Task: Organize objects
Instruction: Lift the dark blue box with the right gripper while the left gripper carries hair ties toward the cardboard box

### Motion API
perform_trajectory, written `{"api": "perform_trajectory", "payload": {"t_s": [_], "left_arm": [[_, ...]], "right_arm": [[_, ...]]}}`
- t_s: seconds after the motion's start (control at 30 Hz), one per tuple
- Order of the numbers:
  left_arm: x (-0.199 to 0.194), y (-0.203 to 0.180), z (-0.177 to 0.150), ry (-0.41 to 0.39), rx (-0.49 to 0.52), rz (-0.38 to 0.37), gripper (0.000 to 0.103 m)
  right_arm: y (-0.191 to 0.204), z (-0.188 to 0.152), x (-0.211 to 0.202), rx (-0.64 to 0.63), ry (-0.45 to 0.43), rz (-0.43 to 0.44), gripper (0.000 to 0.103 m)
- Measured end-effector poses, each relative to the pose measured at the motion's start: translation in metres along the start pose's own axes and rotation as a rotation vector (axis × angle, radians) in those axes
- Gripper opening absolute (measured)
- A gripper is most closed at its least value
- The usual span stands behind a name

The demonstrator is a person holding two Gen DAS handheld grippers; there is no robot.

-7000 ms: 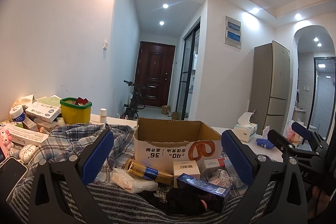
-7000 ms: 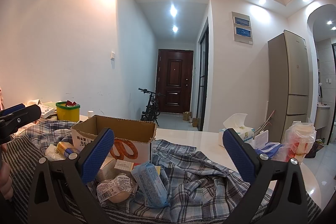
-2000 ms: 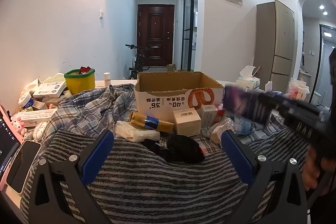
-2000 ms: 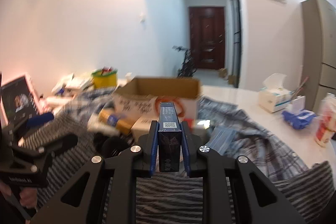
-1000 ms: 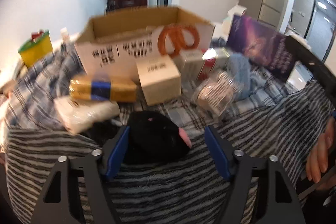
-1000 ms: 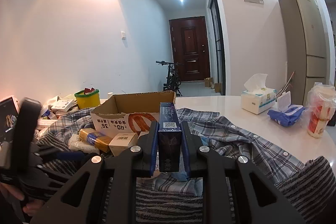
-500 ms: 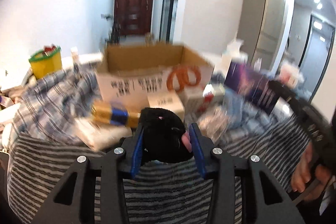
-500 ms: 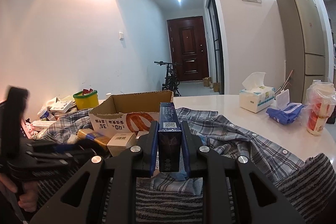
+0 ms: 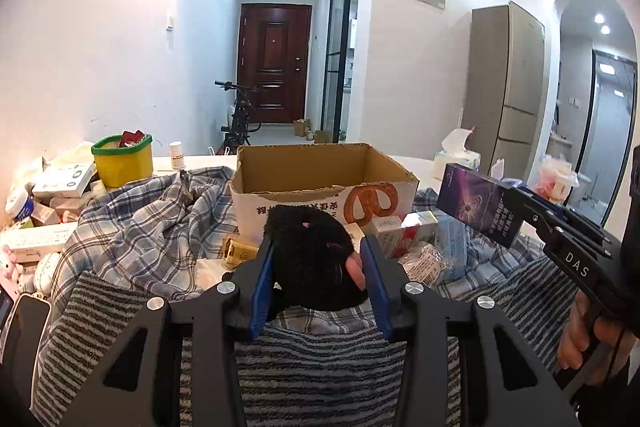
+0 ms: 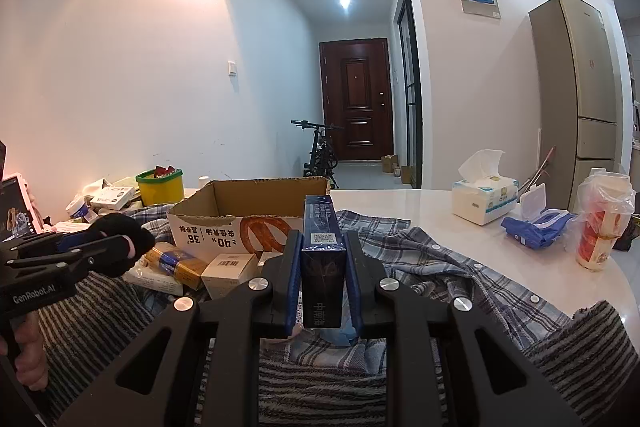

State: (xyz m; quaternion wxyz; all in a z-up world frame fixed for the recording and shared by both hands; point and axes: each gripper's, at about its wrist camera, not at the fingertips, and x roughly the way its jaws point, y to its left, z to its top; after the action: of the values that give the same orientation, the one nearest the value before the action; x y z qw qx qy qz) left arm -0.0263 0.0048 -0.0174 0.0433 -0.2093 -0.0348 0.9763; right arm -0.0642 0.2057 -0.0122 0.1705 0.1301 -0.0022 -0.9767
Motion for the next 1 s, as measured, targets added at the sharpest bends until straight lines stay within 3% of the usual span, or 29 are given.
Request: {"api": "perform_trajectory", "payload": {"t_s": [0.23,0.53,0.67,0.77,1.0], "left_arm": [[-0.017,0.005,0.011,-0.061,0.009,0.018,0.044],[-0.043,0.002,0.044,-0.169,0.006,0.003,0.044],[-0.048,0.0,0.071,-0.19,0.015,-0.009,0.044],[-0.048,0.0,0.096,-0.214,0.015,-0.039,0.044],[-0.034,-0.008,0.15,-0.329,0.04,-0.029,0.044]], "right_arm": [[-0.002,0.012,-0.004,0.013,-0.003,0.03,0.019],[0.006,0.059,-0.025,-0.035,-0.139,0.012,0.019],[0.012,0.08,-0.03,-0.05,-0.205,0.027,0.019],[0.017,0.096,-0.034,-0.08,-0.287,-0.024,0.019],[0.019,0.137,-0.016,-0.043,-0.331,0.013,0.019]]}}
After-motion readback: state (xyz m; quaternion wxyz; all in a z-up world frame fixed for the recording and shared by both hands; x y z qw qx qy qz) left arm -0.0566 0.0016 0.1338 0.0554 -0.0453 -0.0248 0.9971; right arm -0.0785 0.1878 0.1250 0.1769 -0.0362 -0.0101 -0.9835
